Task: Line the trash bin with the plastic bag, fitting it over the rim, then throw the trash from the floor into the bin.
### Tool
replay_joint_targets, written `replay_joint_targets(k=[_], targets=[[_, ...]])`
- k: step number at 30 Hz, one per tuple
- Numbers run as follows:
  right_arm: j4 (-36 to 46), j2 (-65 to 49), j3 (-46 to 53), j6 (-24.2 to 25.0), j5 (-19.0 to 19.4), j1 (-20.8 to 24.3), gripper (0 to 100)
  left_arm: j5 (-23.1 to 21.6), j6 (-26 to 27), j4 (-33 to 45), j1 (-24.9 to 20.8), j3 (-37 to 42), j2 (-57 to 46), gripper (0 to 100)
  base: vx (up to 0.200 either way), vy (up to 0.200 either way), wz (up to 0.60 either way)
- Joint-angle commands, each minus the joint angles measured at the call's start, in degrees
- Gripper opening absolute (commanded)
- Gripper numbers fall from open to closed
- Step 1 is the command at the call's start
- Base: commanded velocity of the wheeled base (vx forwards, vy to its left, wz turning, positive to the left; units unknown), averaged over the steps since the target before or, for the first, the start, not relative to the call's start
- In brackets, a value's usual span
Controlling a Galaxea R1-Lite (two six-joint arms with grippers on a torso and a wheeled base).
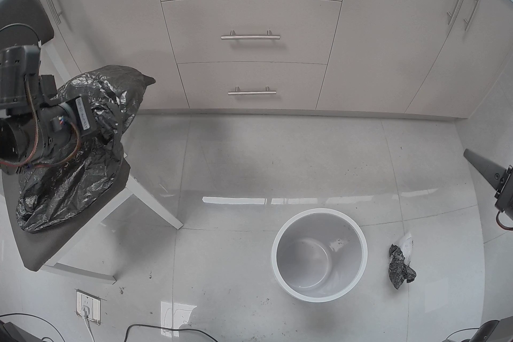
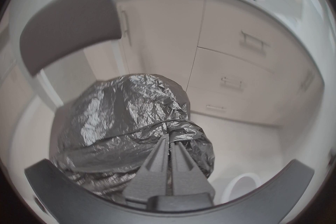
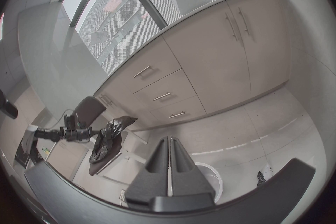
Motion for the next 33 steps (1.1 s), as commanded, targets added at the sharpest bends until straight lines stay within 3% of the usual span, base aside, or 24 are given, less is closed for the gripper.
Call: replay_joint_targets(k=[1,2,4,5,10,14,25,30,31,33], targets=[[0.56,12.77,2.36,-8.14,-3.24,15.22,0,-1.53,-51.45,31.89,-26.64,-32.17,10.69,0,0.0,0.0,0.0],[0.56,14.35,2.36,-8.49,-4.56,16.72,0,-10.41,-51.45,32.42,-27.34,-32.0,10.34,0,0.0,0.0,0.0],[0.56,16.02,2.45,-9.1,-5.88,18.12,0,-22.36,-51.01,32.86,-27.34,-31.3,8.85,0,0.0,0.0,0.0],[0.56,16.38,2.45,-9.72,-6.4,18.91,0,-26.31,-50.4,32.68,-27.25,-30.5,7.97,0,0.0,0.0,0.0],[0.65,17.69,2.89,-10.86,-7.46,20.94,0,-35.1,-38.89,31.98,-27.16,-27.08,6.65,0,0.0,0.0,0.0],[0.56,20.07,3.15,-10.77,-7.55,22.52,0,-43.54,-33.09,31.89,-27.34,-26.29,7.18,0,0.0,0.0,0.0],[0.56,20.68,4.29,-10.69,-7.63,27.97,0,-44.68,-33.52,22.75,-27.69,-21.89,10.69,0,0.0,0.0,0.0],[0.56,20.24,6.75,-10.69,-7.99,31.22,0,-44.51,-37.48,18.53,-27.69,-20.66,11.22,0,0.0,0.0,0.0],[0.56,20.24,6.93,-10.69,-8.07,31.4,100,-44.42,-37.74,18.27,-27.69,-20.57,11.22,0,0.0,0.0,0.0],[0.56,20.86,8.6,-10.77,-9.57,32.71,100,-44.07,-40.2,16.77,-27.69,-20.13,11.31,0,0.0,0.0,0.0]])
